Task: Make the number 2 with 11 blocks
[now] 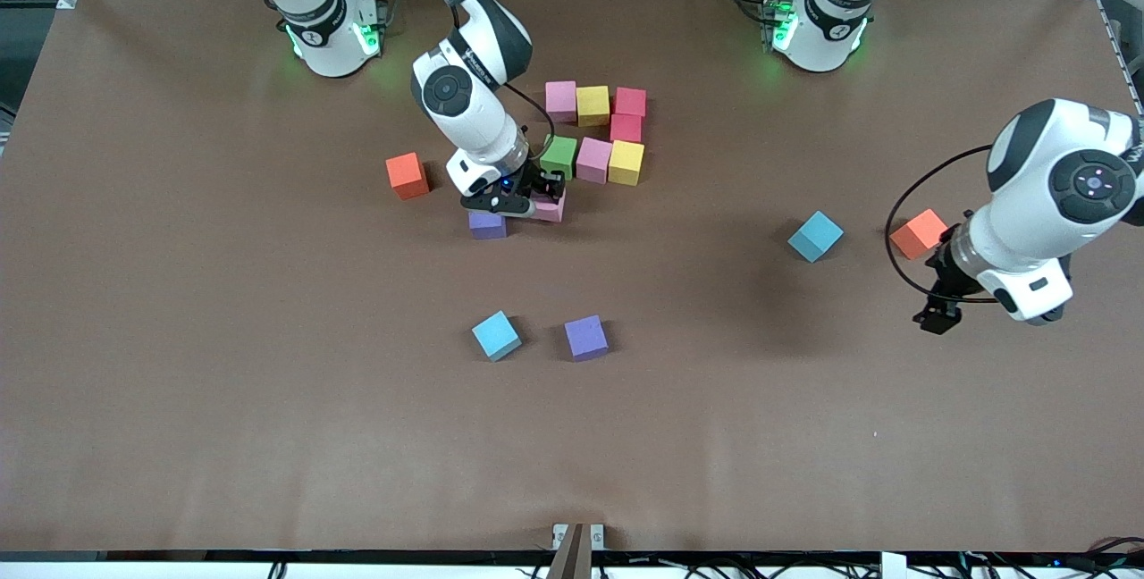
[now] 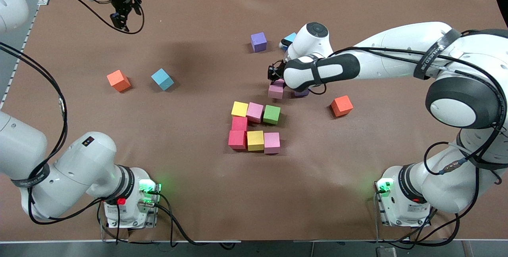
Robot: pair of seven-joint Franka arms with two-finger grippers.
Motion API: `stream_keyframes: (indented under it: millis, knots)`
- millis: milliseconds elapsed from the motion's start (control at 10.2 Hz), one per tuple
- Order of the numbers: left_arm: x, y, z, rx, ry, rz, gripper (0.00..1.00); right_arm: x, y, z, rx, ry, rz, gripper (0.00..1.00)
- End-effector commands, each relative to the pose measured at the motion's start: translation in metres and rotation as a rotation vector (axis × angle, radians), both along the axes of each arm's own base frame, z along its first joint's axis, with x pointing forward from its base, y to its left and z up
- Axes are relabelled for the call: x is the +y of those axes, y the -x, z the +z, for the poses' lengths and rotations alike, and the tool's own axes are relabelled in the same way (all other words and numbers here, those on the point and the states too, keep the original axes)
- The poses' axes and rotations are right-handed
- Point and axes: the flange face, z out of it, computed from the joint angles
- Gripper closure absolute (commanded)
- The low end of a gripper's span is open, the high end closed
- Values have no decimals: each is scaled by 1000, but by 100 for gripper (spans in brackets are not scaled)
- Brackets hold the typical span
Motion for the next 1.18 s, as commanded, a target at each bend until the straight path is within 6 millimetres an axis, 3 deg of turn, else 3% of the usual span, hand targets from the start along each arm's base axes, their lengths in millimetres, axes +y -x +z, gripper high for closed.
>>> stream_keyframes:
  millis: [0, 295, 689, 1083]
  knots:
    - [15, 4, 3, 58, -65, -69, 0, -9, 13, 0, -7, -7, -22, 52]
    - [35, 11, -14, 148, -76, -180, 0, -9, 16, -10, 9, 0, -22, 52]
    - [26, 30, -30, 281, 0, -411, 0, -1, 24, -12, 21, -14, -20, 52]
    - [38, 57, -15, 305, 119, -693, 0, 3, 30, -28, 17, -14, -16, 52]
